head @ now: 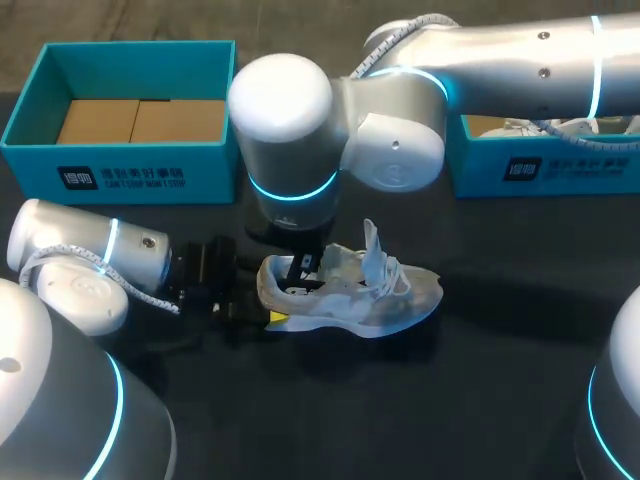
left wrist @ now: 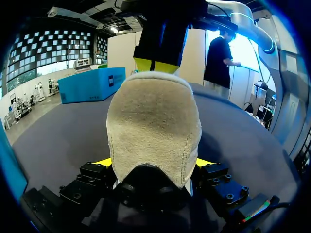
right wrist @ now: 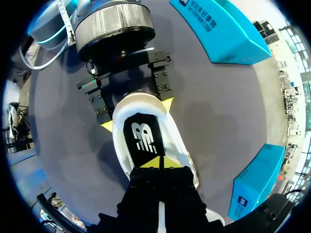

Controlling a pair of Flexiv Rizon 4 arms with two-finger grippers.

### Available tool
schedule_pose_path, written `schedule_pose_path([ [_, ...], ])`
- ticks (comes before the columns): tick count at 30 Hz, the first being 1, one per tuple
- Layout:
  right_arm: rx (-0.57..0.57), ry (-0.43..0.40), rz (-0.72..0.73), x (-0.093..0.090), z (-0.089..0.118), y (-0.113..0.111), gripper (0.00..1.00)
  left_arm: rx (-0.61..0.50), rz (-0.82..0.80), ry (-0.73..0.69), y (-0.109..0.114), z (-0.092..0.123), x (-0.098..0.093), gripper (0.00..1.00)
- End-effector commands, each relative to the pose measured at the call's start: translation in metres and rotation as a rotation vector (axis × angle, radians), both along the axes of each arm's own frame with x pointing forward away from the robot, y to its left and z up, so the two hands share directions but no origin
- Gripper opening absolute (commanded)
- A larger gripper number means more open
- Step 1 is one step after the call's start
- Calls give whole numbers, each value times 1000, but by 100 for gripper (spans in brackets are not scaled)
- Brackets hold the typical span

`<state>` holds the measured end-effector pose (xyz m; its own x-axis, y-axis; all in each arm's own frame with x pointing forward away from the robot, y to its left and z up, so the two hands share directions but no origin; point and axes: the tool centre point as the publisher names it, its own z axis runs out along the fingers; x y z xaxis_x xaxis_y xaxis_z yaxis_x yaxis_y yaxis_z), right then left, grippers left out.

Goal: Take the shoe out of the shoebox, open the shoe tongue, remove and reinsert the insole, then place the shoe into the shoebox

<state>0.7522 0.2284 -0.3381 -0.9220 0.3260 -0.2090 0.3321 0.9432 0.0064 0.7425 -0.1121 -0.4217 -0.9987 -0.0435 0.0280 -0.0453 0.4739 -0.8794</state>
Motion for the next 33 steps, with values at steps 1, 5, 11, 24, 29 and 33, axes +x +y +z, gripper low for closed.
schedule_pose_path([
  [1, 0, 0, 0, 0, 1, 0, 0, 4, -1, 1, 1, -1, 1, 0],
  [5, 0, 0, 0, 0, 1, 0, 0, 4, -1, 1, 1, -1, 1, 0],
  [11, 11, -7, 76, -1, -3, -2, 0, 4, -1, 1, 1, -1, 1, 0],
  [24, 5, 66, 240, 8, -24, -9, 0, 4, -1, 1, 1, -1, 1, 0],
  [29, 3, 107, 247, 9, -36, -16, 0, 4, -1, 1, 1, -1, 1, 0],
  [33, 5, 133, 244, 2, -39, -23, 0, 4, -1, 1, 1, -1, 1, 0],
])
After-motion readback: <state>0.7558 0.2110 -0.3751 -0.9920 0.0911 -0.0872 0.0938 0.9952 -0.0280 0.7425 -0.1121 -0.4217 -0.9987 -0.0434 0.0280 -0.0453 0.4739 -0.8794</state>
